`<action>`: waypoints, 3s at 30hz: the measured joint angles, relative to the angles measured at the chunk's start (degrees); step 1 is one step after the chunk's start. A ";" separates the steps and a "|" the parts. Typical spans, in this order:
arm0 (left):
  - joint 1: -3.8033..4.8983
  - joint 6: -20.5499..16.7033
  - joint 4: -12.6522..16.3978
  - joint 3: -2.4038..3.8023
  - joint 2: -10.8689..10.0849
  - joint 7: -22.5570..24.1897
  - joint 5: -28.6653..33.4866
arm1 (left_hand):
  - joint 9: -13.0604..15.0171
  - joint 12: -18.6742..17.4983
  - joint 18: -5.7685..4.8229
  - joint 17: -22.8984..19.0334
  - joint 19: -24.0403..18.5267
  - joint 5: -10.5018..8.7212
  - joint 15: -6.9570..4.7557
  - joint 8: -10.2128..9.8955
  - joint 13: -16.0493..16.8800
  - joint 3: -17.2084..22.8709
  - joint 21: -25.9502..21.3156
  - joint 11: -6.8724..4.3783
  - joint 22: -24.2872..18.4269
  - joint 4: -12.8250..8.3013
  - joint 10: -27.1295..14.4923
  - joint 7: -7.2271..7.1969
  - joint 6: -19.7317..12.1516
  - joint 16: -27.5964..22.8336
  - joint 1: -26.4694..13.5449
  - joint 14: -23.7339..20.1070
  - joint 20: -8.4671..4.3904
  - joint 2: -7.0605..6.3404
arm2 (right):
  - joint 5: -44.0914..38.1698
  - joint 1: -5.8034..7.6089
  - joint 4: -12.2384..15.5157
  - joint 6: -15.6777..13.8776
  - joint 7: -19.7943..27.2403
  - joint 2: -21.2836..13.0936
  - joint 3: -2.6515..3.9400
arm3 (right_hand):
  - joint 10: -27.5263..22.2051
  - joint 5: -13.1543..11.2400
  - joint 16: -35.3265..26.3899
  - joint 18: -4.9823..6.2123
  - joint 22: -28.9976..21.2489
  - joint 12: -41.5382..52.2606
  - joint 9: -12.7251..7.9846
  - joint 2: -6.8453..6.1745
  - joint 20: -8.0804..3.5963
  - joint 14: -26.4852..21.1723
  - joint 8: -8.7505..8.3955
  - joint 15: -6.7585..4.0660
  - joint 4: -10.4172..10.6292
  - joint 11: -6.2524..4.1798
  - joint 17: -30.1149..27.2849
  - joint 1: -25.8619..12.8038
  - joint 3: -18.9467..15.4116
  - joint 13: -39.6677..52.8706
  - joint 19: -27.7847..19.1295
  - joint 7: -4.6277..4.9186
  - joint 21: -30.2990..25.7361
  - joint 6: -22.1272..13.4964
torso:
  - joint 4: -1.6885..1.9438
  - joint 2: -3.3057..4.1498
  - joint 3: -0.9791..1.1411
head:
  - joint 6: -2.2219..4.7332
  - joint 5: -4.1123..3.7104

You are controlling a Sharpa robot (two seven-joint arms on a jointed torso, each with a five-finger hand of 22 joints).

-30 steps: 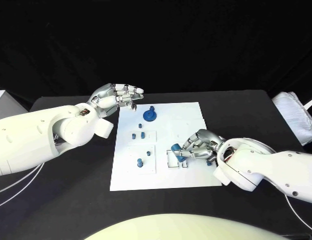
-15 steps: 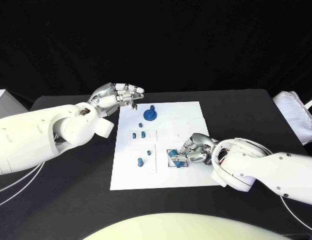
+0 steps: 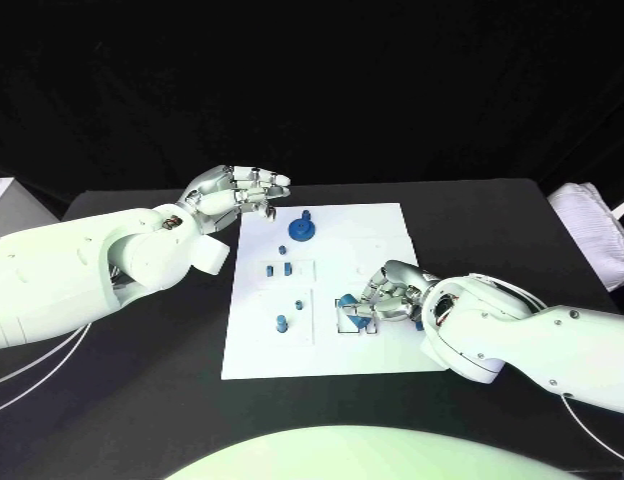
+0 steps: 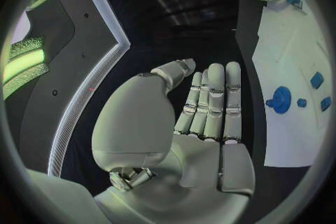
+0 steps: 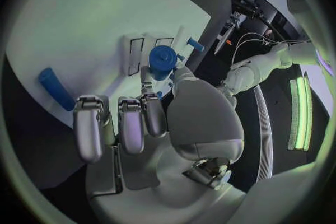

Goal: Assemble the parts on the task board

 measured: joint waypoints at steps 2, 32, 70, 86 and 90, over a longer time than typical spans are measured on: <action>0.00 0.00 0.00 0.00 -0.01 -0.01 0.00 | 0.00 0.00 0.00 0.00 0.00 0.00 0.00 0.00 0.00 0.00 0.00 0.00 0.00 0.00 0.00 0.00 0.00 0.00 0.00 0.00 0.00 0.00 | -0.31 -0.07 -0.04 -0.04 -0.09 0.17 0.00 | 0.00 0.00 0.00 0.00 0.00 0.00 0.02 0.00 0.00 0.00 0.00 0.00 0.00 0.00 0.00 0.00 0.00 0.00 0.00 -0.01 0.00 0.01 | -0.02 0.00 -0.01 | -0.01 0.07; 0.00 0.01 0.10 0.00 -0.37 -0.18 -0.03 | -0.02 0.00 0.00 -0.05 0.00 0.00 0.00 0.00 0.00 0.00 0.00 0.00 -0.05 0.00 0.00 0.00 0.00 0.00 0.00 0.00 0.00 0.00 | -4.02 -0.60 -0.12 0.42 -1.11 0.53 0.02 | -0.01 -3.56 0.00 0.00 0.03 -0.76 0.23 1.97 0.00 0.00 1.07 0.00 0.09 0.00 -0.02 -11.14 -6.76 0.04 0.00 -0.16 -0.27 0.16 | -0.10 -0.07 -0.02 | -0.12 0.23; -0.01 0.01 0.37 -0.01 -0.75 -0.19 -0.11 | 0.01 0.00 0.00 -0.04 0.00 0.00 0.00 0.00 0.00 0.00 0.00 0.00 -0.04 0.00 0.00 0.00 0.00 0.00 0.00 0.00 0.00 0.00 | -3.04 -0.39 4.70 -5.13 5.47 -16.77 0.11 | -0.16 -4.11 -0.44 0.00 0.00 -1.84 -1.29 -1.34 0.00 0.21 -0.48 0.23 -0.05 0.67 -0.04 9.01 -4.38 0.05 0.00 0.70 0.24 -1.70 | -0.25 0.01 0.04 | 0.36 -1.44; -0.01 0.03 0.33 -0.01 -0.68 -0.17 -0.15 | 0.00 0.00 0.00 -0.03 0.00 0.00 0.00 0.00 0.00 0.00 0.00 0.01 -0.04 0.00 0.01 0.00 0.00 0.00 0.00 0.00 0.00 0.00 | -7.34 -3.01 2.11 -3.48 1.76 -13.65 0.02 | 0.05 -4.11 -0.22 0.00 -0.01 -1.61 -1.23 -1.72 0.00 0.21 -0.03 0.23 0.04 0.46 -0.04 7.63 -4.28 0.09 0.00 0.47 0.67 -0.88 | -0.19 -0.07 0.00 | 0.30 -1.59; -0.01 0.03 0.33 -0.01 -0.71 -0.16 -0.15 | 0.00 0.00 0.00 -0.03 0.00 0.00 0.00 0.00 0.00 0.00 0.00 0.01 -0.04 0.00 0.01 0.00 0.00 0.00 0.00 0.00 0.00 0.00 | -8.37 -3.16 1.42 -3.28 1.08 -12.78 0.10 | 0.05 -4.11 -0.22 0.00 0.03 -1.61 -1.09 -1.63 0.00 0.21 0.20 0.23 -0.24 0.46 -0.05 7.72 -3.54 0.09 0.00 0.46 0.67 -0.87 | -0.21 -0.03 0.01 | 0.33 -1.54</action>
